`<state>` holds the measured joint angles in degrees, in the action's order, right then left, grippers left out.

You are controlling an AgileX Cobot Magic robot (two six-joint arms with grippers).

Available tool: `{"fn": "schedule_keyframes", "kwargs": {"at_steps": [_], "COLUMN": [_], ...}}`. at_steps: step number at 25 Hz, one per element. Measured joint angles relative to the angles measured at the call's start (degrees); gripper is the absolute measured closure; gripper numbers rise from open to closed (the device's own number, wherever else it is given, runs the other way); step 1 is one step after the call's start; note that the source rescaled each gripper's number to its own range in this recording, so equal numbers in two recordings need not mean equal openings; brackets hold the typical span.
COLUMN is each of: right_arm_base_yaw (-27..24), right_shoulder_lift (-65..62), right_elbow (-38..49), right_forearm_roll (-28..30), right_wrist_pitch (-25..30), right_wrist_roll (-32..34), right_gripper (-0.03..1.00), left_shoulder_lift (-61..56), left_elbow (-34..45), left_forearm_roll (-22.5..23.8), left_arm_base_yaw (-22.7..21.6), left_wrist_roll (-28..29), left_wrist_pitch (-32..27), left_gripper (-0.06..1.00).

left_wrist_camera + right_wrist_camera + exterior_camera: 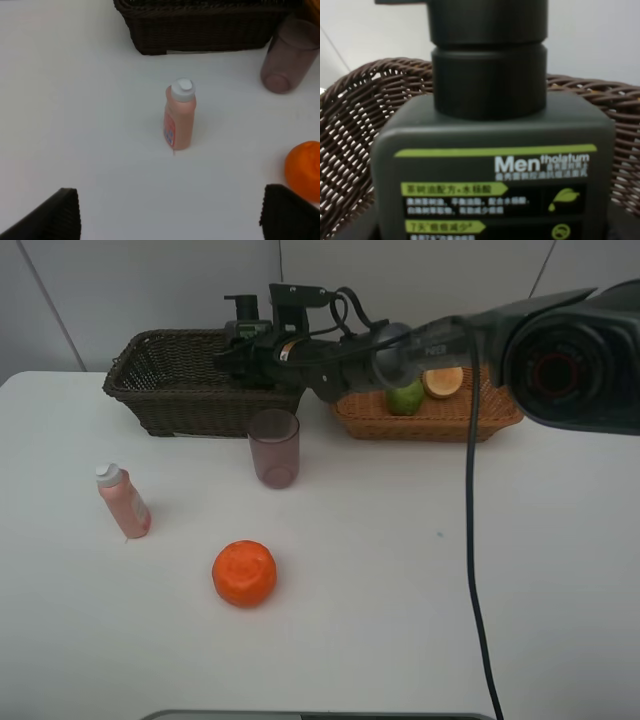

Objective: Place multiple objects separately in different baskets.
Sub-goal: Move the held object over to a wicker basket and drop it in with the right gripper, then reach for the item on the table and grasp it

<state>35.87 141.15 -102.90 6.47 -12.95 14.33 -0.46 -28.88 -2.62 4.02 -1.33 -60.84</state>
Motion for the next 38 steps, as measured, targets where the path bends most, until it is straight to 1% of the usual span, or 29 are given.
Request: {"fn": "schedule_keyframes", "kwargs": {"at_steps": [7, 8, 11, 12, 15, 18, 24, 25, 28, 30, 33, 38], "right_arm_base_yaw": [-0.06, -0.06, -0.06, -0.06, -0.06, -0.12, -0.12, -0.12, -0.12, -0.12, -0.12, -0.12], "right_shoulder_lift": [0.00, 0.00, -0.07, -0.07, -0.27, -1.45, -6.78, -8.07, -11.54, -13.91, -16.97, -21.19], "right_elbow": [0.00, 0.00, 0.00, 0.00, -0.15, -0.08, -0.08, -0.08, -0.08, -0.08, -0.08, -0.08], "right_forearm_roll": [0.00, 0.00, 0.00, -0.02, -0.02, -0.02, -0.02, -0.02, -0.02, -0.02, 0.04, 0.04], "right_wrist_pitch": [0.02, 0.02, -0.30, -0.86, 0.02, 2.59, 14.26, 16.46, 22.78, 26.88, 34.11, 48.01], "right_wrist_roll": [0.00, 0.00, 0.00, 0.17, 0.03, 0.03, 0.03, 0.03, 0.03, 0.03, 0.03, 0.03], "right_gripper": [0.74, 0.70, 0.52, 0.48, 0.45, 0.44, 0.44, 0.43, 0.32, 0.29, 0.28, 0.28], "left_shoulder_lift": [0.00, 0.00, 0.00, 0.00, 0.00, 0.00, 0.00, 0.00, 0.00, 0.00, 0.00, 0.00], "left_elbow": [0.00, 0.00, 0.00, 0.00, 0.00, 0.00, 0.00, 0.00, 0.00, 0.00, 0.00, 0.00], "left_forearm_roll": [0.00, 0.00, 0.00, 0.00, 0.00, 0.00, 0.00, 0.00, 0.00, 0.00, 0.00, 0.00], "left_arm_base_yaw": [0.00, 0.00, 0.00, 0.00, 0.00, 0.00, 0.00, 0.00, 0.00, 0.00, 0.00, 0.00], "left_wrist_roll": [0.00, 0.00, 0.00, 0.00, 0.00, 0.00, 0.00, 0.00, 0.00, 0.00, 0.00, 0.00], "left_wrist_pitch": [0.00, 0.00, 0.00, 0.00, 0.00, 0.00, 0.00, 0.00, 0.00, 0.00, 0.00, 0.00], "left_gripper": [0.03, 0.03, 0.03, 0.03, 0.03, 0.03, 0.03, 0.03, 0.03, 0.03, 0.03, 0.03]}}
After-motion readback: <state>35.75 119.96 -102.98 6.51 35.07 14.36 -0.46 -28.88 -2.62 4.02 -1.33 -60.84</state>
